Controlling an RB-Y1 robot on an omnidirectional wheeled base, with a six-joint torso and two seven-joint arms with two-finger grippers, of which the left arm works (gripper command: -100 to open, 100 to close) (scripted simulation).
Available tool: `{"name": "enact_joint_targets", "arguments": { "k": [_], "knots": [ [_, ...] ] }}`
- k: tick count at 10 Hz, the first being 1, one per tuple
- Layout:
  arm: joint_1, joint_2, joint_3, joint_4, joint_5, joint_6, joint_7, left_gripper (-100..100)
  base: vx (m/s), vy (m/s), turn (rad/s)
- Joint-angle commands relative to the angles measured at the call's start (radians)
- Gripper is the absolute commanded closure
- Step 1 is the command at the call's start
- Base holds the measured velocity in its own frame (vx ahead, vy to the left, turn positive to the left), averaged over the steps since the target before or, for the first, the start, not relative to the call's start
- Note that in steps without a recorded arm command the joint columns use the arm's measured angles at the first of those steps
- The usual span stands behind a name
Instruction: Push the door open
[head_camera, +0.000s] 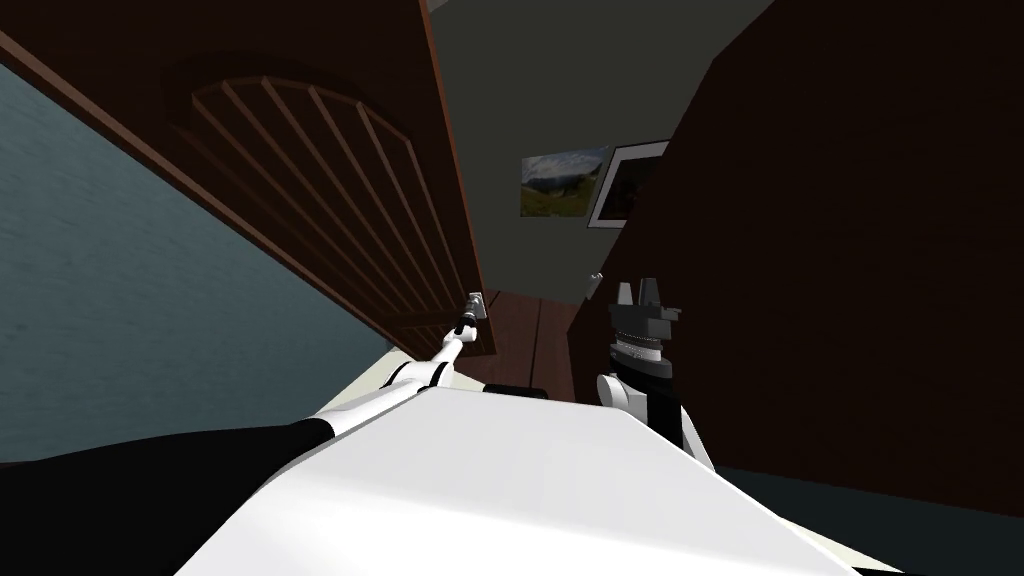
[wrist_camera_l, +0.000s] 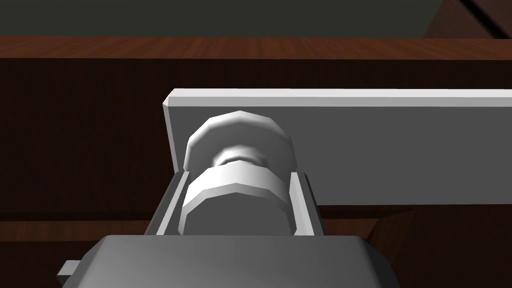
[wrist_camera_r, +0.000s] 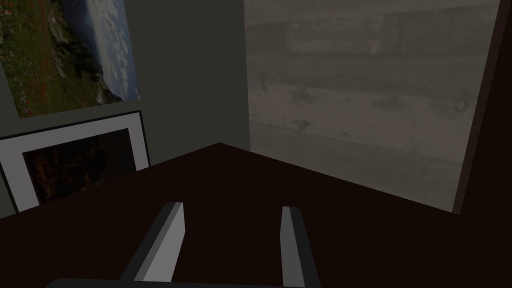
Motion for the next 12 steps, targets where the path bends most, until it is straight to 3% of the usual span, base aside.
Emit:
{"name": "enact_joint_targets", "arguments": {
  "k": [1,8,9,12],
  "knots": [
    [-0.008,0.021,0.018,0.024,0.007,-0.016,-0.002,100,0.157,-0.111,0.068],
    [-0.002,0.041,0.069,0.03,0.024,-0.015,-0.021,100,0.163,-0.094,0.056],
    [0.014,0.033,0.065,0.005,0.022,-0.004,-0.023,100,0.073,-0.037,0.037],
    [0.013,0.038,0.077,0.002,0.019,-0.003,-0.023,100,0.167,-0.019,0.082]
  ]
}}
